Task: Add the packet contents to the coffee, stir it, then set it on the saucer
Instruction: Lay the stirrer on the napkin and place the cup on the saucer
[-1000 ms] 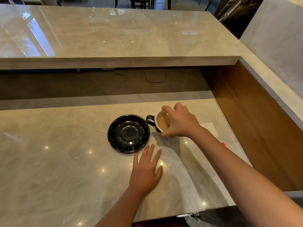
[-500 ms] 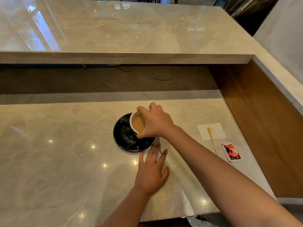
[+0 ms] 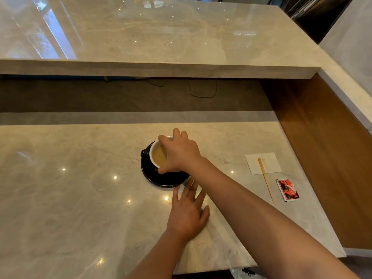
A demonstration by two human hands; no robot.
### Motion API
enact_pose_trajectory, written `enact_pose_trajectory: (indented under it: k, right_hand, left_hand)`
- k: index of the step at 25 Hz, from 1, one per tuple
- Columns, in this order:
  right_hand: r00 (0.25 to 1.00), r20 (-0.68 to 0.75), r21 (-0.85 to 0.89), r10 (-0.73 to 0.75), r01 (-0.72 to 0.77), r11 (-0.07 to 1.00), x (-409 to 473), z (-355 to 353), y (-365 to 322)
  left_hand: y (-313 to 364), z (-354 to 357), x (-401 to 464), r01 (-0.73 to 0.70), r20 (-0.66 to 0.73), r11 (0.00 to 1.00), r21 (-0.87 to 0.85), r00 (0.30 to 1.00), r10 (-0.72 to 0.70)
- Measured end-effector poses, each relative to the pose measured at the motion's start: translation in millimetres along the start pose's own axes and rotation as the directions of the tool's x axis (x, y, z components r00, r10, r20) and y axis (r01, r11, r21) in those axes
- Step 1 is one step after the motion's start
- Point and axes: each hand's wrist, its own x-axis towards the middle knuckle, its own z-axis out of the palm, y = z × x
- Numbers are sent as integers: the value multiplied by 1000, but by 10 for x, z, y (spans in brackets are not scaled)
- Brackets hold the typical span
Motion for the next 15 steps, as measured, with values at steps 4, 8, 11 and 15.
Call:
enact_pose_trajectory:
  k: [4,8,11,15]
  right_hand:
    - [999,51,-27,-9,10,1000,3,-40,-3]
    - [985,132,-14,-113,116,993,-10,-76,39]
    - [986,96,-19,-134,137,990,-4,-53,48]
    - [990,53,-19,-131,132,991,-12,-10,42]
  left_hand:
    - [5,-3,1,3,-14,1000,-14,1000,-3]
    - [15,-14,13,24,4,1000,4,1000,-24]
    - [21,-25,7,31,29,1000,3,999,-31]
    - [13,-23,6,23,51,1000,19,998,-24]
